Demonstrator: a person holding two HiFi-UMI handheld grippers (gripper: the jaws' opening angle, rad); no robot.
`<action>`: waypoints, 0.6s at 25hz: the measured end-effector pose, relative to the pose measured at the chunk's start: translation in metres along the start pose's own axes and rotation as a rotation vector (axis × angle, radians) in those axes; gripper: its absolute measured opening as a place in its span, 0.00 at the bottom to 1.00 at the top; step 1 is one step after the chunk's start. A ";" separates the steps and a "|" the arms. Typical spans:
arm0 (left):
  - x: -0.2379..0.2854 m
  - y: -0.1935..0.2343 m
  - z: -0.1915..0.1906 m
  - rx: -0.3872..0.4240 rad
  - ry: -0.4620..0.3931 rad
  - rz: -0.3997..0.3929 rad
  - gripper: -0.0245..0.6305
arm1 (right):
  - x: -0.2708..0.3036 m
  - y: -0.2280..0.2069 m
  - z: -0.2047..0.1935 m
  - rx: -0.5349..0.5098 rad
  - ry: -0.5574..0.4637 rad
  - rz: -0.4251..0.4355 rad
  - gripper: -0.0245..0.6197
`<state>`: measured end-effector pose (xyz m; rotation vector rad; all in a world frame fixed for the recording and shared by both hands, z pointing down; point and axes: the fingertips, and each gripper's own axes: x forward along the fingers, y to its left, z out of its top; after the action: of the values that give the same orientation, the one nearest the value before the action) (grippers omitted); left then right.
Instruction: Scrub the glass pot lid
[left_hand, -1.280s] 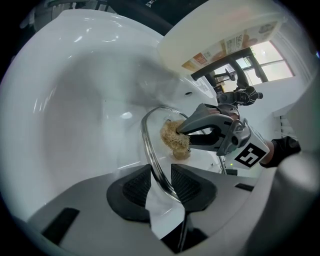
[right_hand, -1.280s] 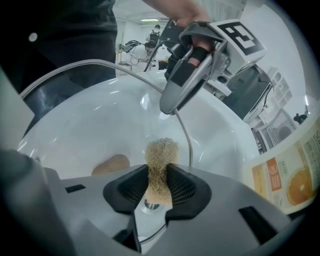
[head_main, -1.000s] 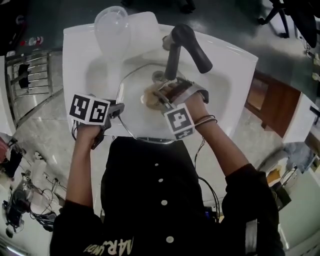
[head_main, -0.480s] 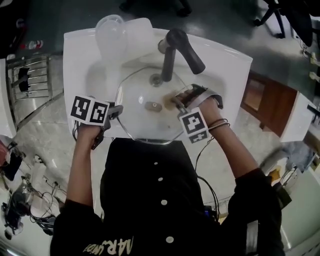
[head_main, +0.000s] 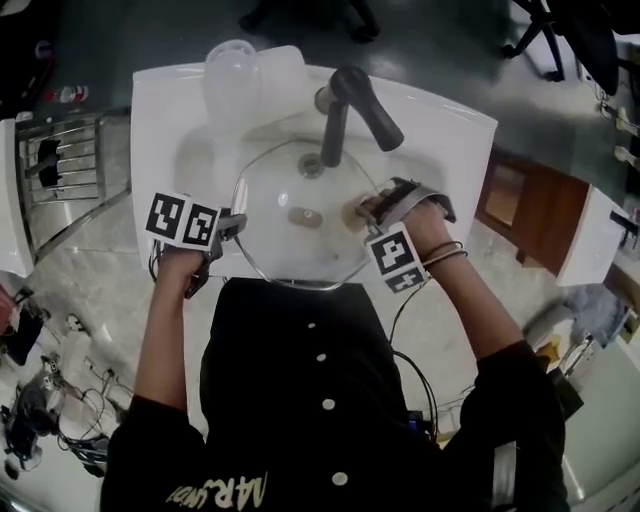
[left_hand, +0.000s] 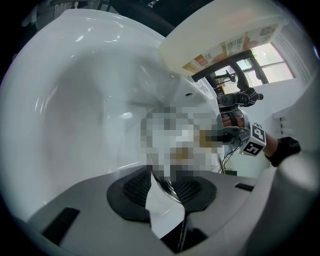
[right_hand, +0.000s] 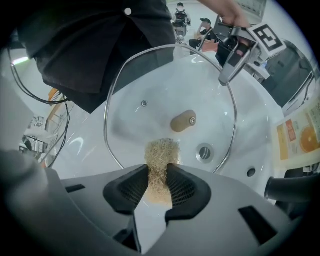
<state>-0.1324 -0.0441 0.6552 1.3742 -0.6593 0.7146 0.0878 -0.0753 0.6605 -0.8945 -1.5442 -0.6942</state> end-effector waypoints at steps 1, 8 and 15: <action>0.000 0.000 0.000 0.000 0.002 0.000 0.26 | -0.001 0.000 0.000 -0.002 0.003 -0.001 0.24; -0.001 -0.001 0.000 -0.044 0.000 -0.049 0.25 | -0.014 -0.057 0.045 0.035 -0.110 -0.246 0.24; 0.000 -0.001 0.001 -0.178 -0.026 -0.152 0.22 | -0.033 -0.126 0.144 0.025 -0.333 -0.553 0.24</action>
<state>-0.1316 -0.0452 0.6546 1.2562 -0.6167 0.5060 -0.0936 -0.0283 0.6110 -0.5784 -2.1299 -0.9441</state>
